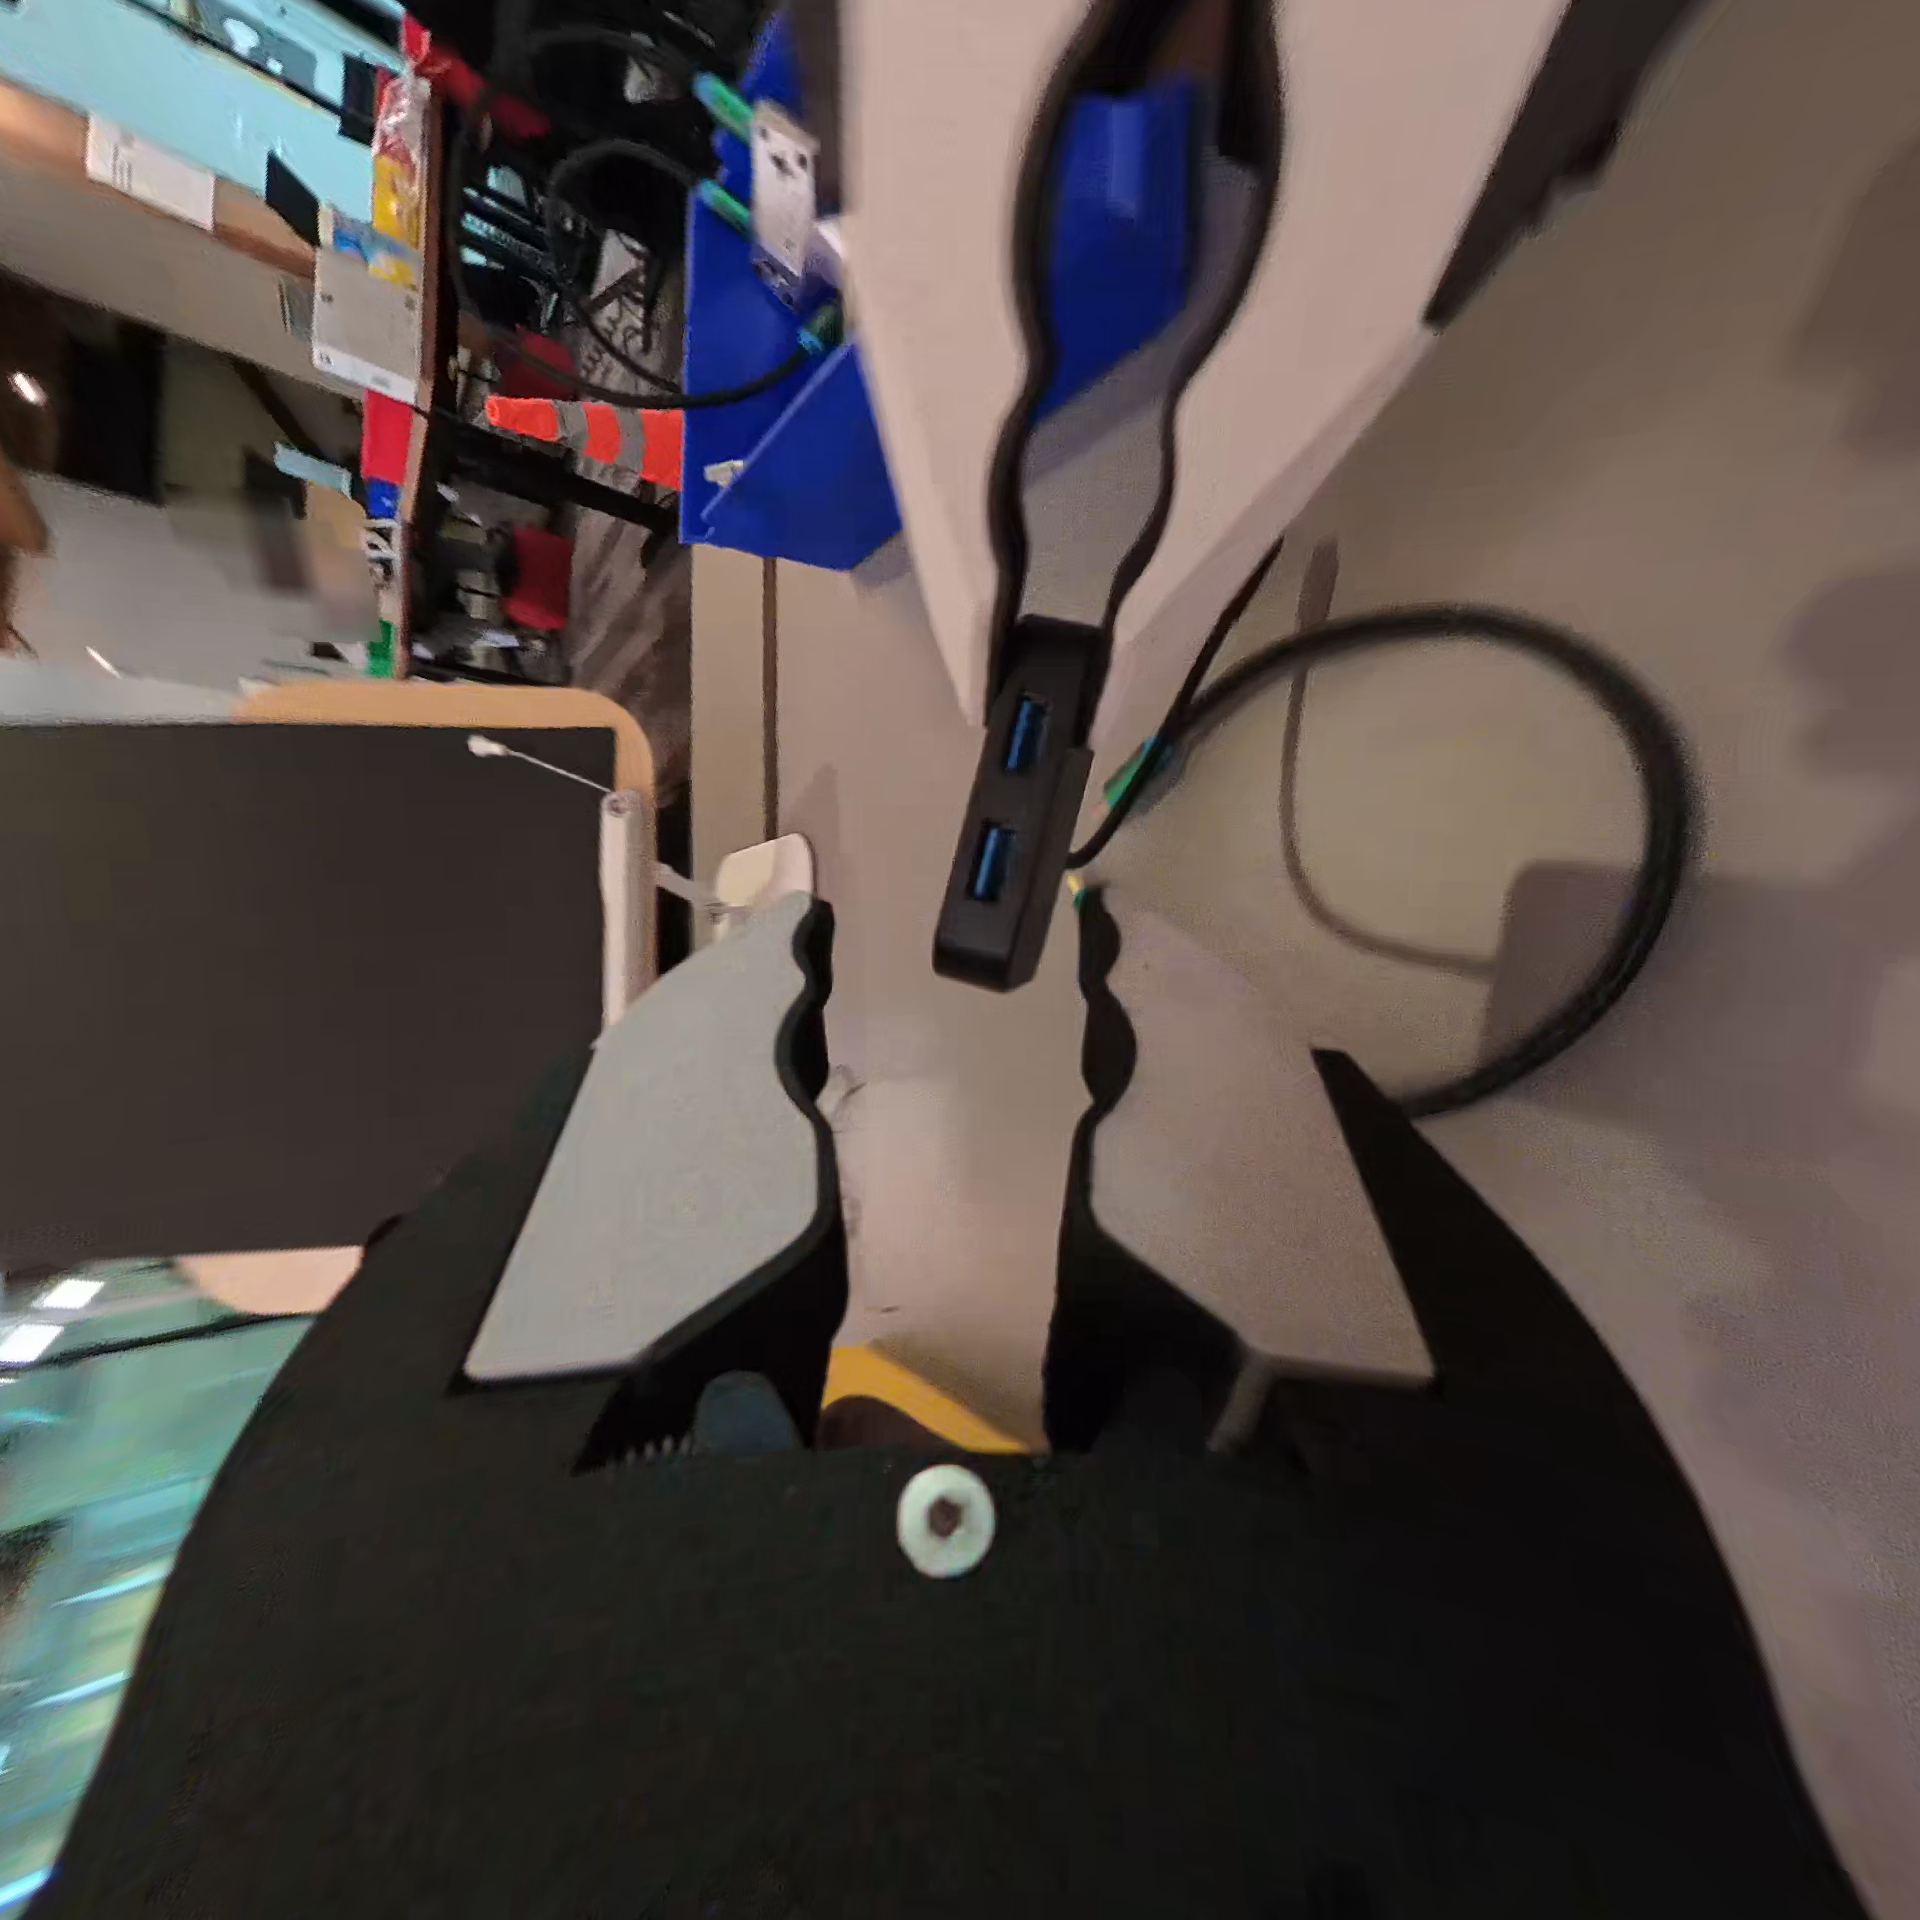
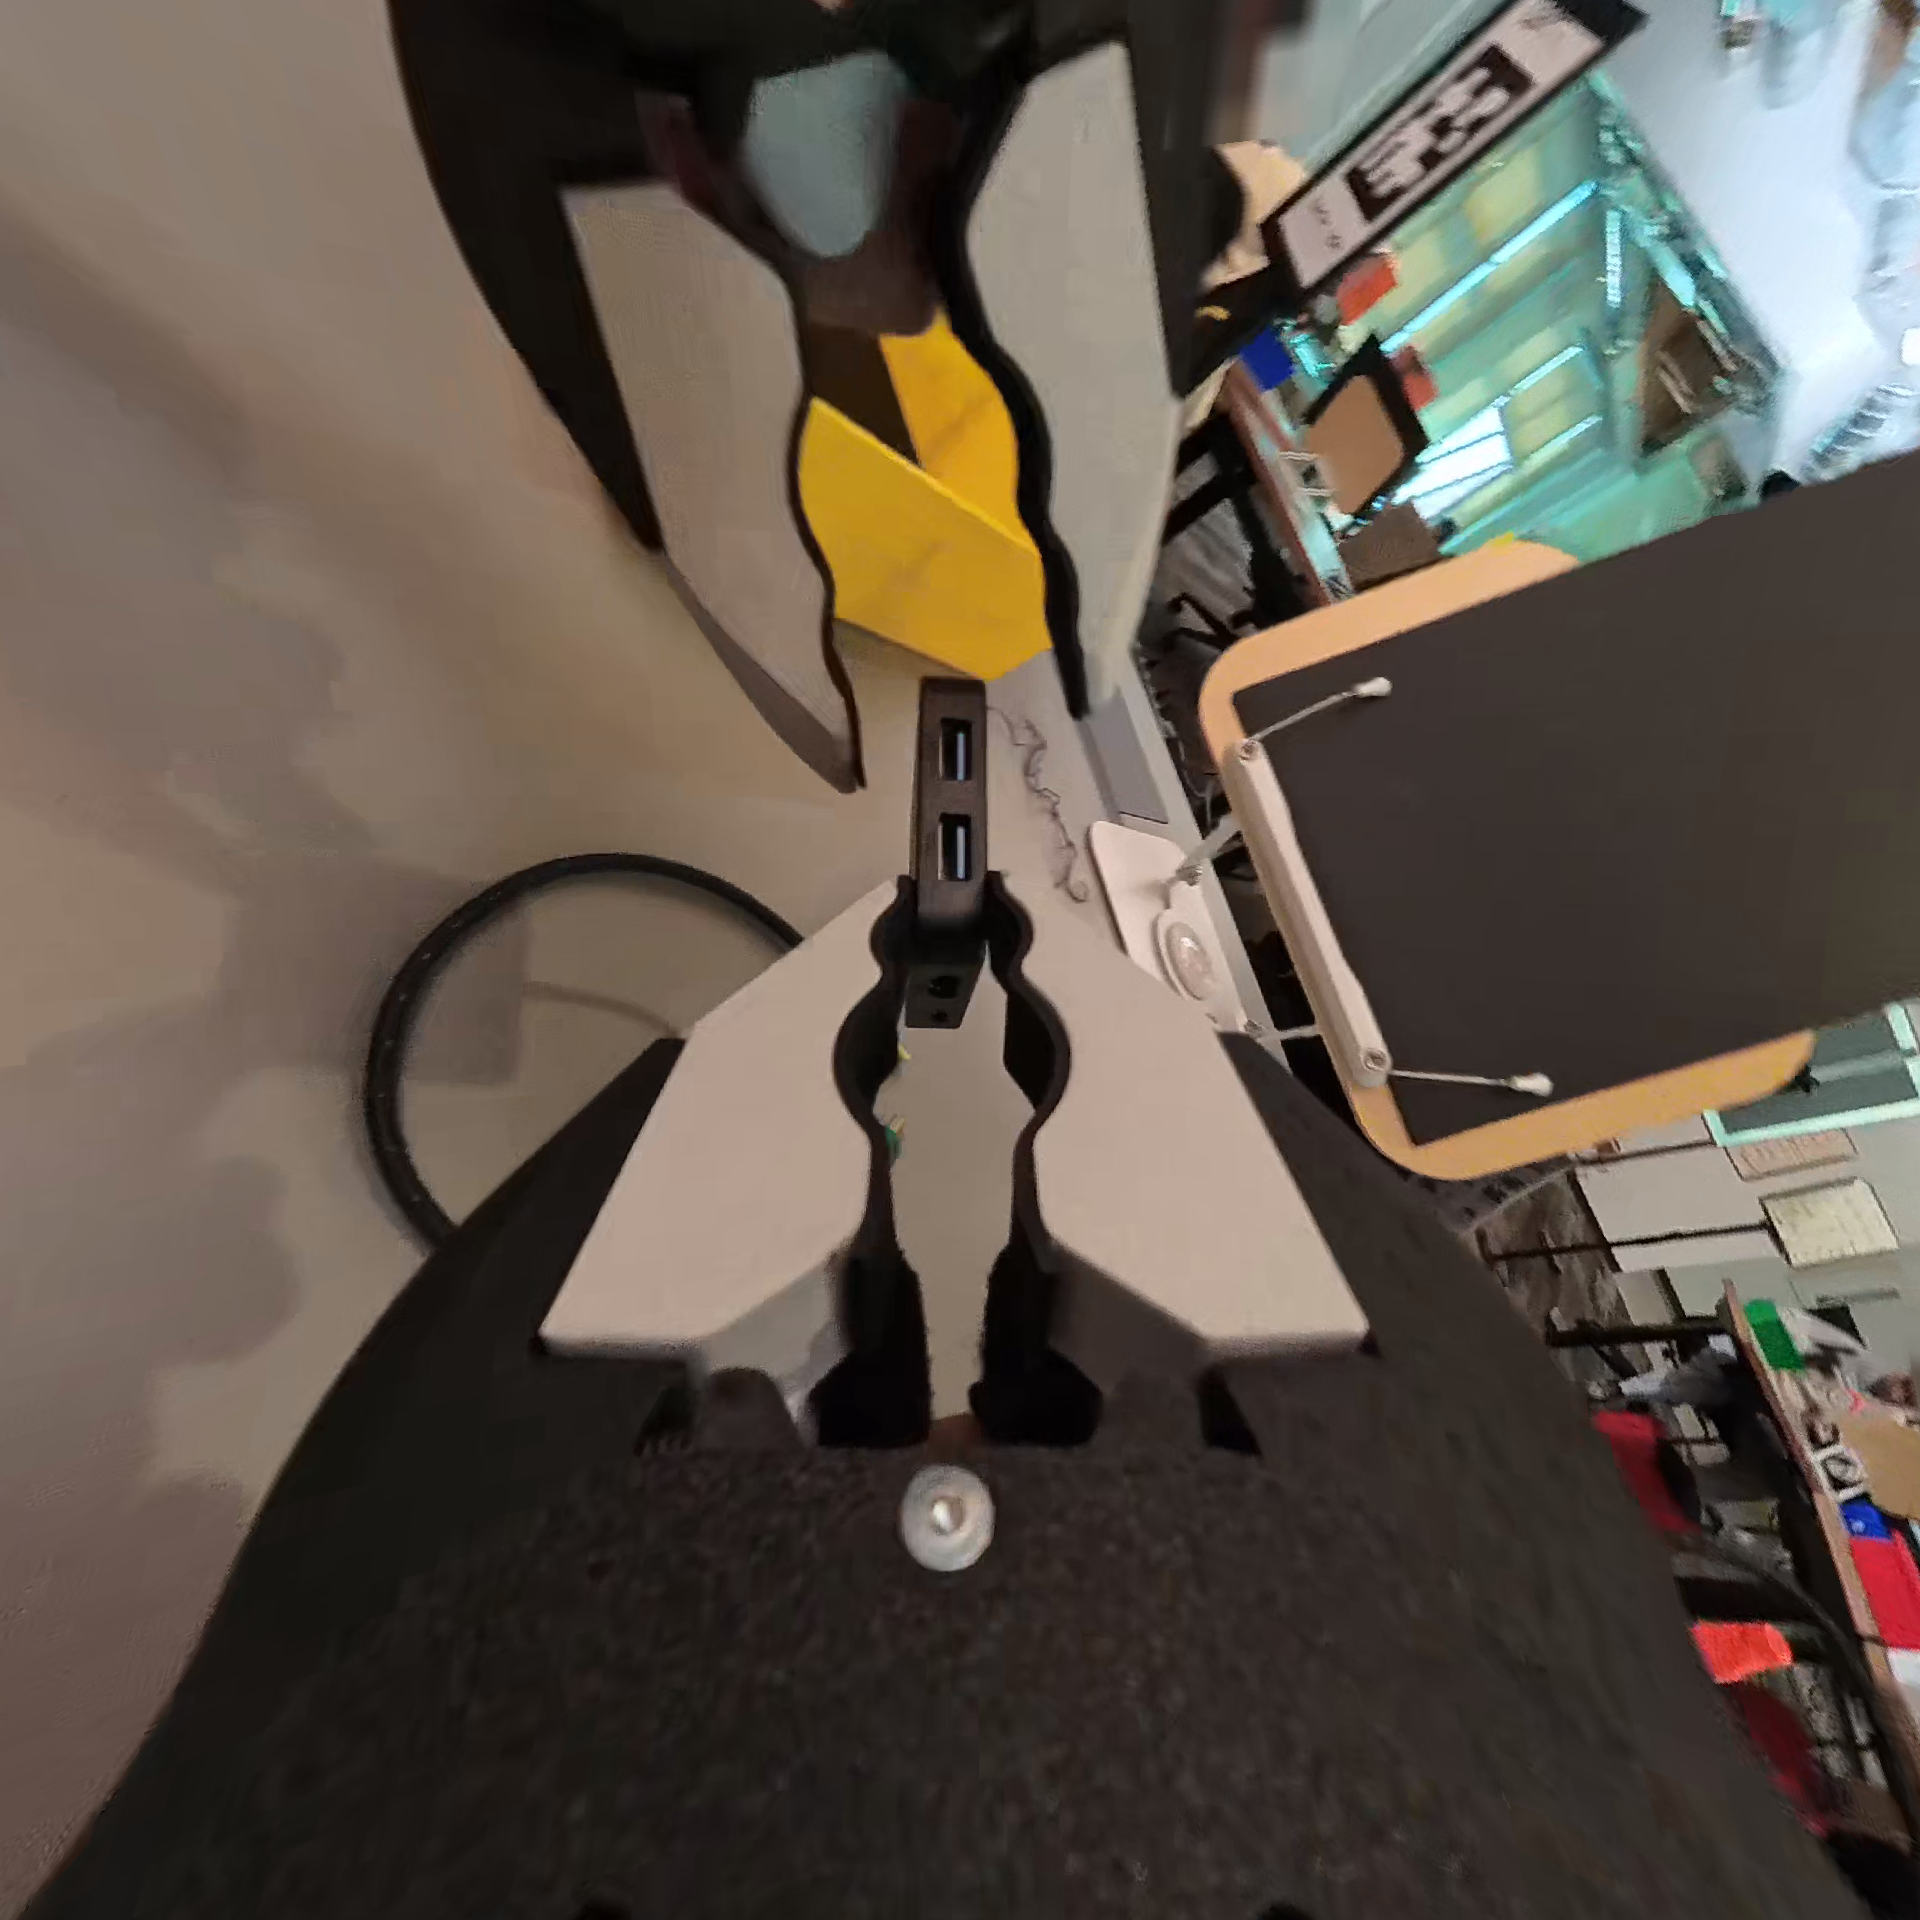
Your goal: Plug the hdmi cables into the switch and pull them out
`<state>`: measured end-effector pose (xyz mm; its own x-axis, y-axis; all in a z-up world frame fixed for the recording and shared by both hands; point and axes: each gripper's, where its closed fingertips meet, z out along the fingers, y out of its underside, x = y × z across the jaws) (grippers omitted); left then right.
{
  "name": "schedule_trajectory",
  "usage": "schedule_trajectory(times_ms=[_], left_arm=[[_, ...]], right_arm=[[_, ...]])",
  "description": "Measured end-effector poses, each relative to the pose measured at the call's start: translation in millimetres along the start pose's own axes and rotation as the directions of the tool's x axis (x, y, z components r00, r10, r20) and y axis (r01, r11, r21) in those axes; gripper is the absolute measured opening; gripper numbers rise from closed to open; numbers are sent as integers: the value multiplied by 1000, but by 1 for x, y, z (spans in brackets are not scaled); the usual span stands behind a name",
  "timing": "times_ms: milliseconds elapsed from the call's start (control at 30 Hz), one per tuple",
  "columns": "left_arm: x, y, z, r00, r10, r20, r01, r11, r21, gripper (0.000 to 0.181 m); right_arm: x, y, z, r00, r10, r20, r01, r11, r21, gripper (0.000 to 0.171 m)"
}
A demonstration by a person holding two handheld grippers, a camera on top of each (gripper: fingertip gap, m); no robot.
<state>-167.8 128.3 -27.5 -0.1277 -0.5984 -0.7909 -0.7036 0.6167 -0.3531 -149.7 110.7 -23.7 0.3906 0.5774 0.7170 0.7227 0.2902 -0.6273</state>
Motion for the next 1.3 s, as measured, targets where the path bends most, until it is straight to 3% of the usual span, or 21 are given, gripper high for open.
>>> schedule_trajectory(times_ms=[67, 200, 267, 367, 500, 600, 733, 800, 933, 1133, 1300], left_arm=[[7, 4, 7, 991, 135, 0, -135, 989, -58, 40], [25, 8, 19, 970, 240, -25, -242, 966, -90, 18], [24, 8, 22, 983, 185, 20, -184, 981, -64, 14], [19, 11, 20, 992, 66, 105, -70, 997, 38, 13], [14, 7, 6, 966, -148, 212, 90, 960, 264, 13], [12, 11, -1, 912, -260, 317, 143, 926, 349, 13], [19, 14, -2, 883, -169, 438, 31, 952, 305, 13], [20, 16, 0, 877, -186, 444, 52, 953, 299, 14], [25, 15, 3, 872, -130, 471, -1, 963, 268, 14], [27, 24, 11, 875, -164, 455, 70, 974, 215, 15], [29, 7, 11, 872, -123, 473, 18, 975, 221, 20]], right_arm=[[-10, -4, 2, 998, -38, 41, 38, 999, -10, 12], [-19, -5, 6, 993, -98, 71, 102, 994, -50, 12], [-22, -2, 6, 993, -83, 84, 87, 995, -43, 14], [-20, 0, -4, 987, 95, 126, -100, 995, 27, 24], [-10, 20, -6, 839, 490, 234, -508, 861, 19, 45], [-15, 14, 1, 802, 539, 258, -571, 818, 67, 51], [-26, -8, 12, 712, 620, 329, -678, 729, 95, 66], [-26, -15, 16, 677, 654, 339, -721, 682, 125, 73], [-29, -11, 28, 666, 693, 276, -737, 669, 100, 67], [-33, -1, 37, 651, 733, 199, -751, 659, 29, 66], [-39, 0, 42, 662, 733, 157, -739, 673, -28, 66]])
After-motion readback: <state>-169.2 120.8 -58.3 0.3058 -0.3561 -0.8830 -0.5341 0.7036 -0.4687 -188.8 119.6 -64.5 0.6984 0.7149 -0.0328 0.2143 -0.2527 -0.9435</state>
